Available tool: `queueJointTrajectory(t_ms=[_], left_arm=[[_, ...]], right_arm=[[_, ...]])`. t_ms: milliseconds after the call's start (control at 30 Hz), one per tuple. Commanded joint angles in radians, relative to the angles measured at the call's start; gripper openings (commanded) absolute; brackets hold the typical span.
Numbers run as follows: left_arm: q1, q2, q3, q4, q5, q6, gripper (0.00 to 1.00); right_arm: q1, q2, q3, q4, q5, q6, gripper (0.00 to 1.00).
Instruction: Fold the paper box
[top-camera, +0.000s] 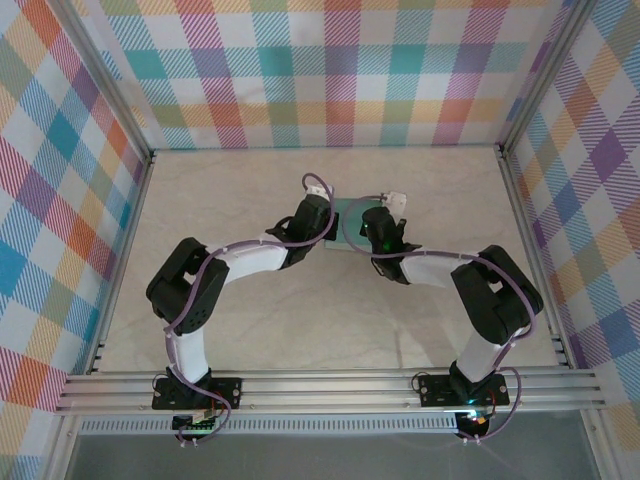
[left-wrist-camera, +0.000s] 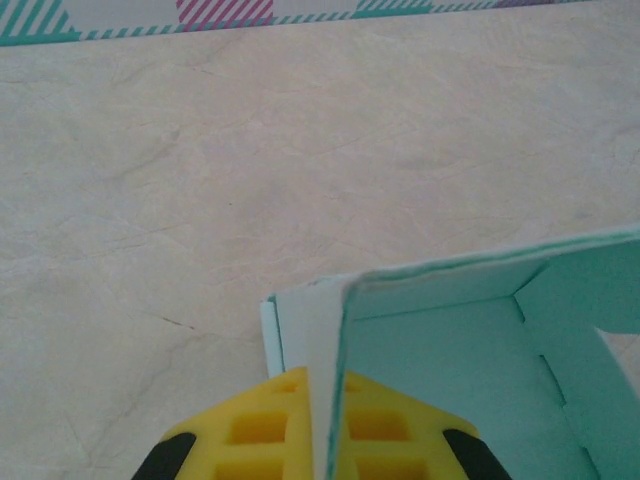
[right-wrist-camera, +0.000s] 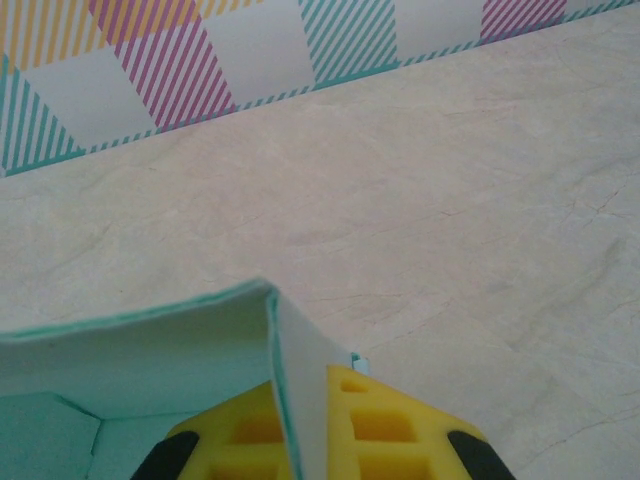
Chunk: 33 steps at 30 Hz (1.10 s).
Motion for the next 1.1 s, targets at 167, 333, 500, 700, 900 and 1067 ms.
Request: queueJointTrajectory(t_ms=[167, 333, 500, 700, 900, 1067], left_arm=[[-0.043, -0.020, -0.093, 0.125, 0.002, 0.028, 0.00], [-0.054, -0.021, -0.132, 0.170, -0.014, 0.034, 0.00], [-0.066, -0.007, -0.185, 0.230, -0.034, 0.060, 0.00], [-0.087, -0.016, -0.230, 0.267, -0.054, 0.067, 0.00], [-0.095, -0.004, -0.251, 0.273, -0.068, 0.054, 0.00], [-0.116, 0.020, -0.269, 0.279, -0.087, 0.061, 0.00]], right_arm=[[0.026, -0.007, -0.087, 0.197, -0.073, -0.024, 0.00], [0.026, -0.003, -0.115, 0.240, -0.125, -0.025, 0.00], [0.026, 0.028, -0.157, 0.364, -0.178, -0.050, 0.00], [0.026, 0.038, -0.178, 0.390, -0.184, -0.061, 0.01], [0.026, 0.039, -0.190, 0.401, -0.185, -0.080, 0.03], [0.025, 0.047, -0.196, 0.413, -0.194, -0.091, 0.04]])
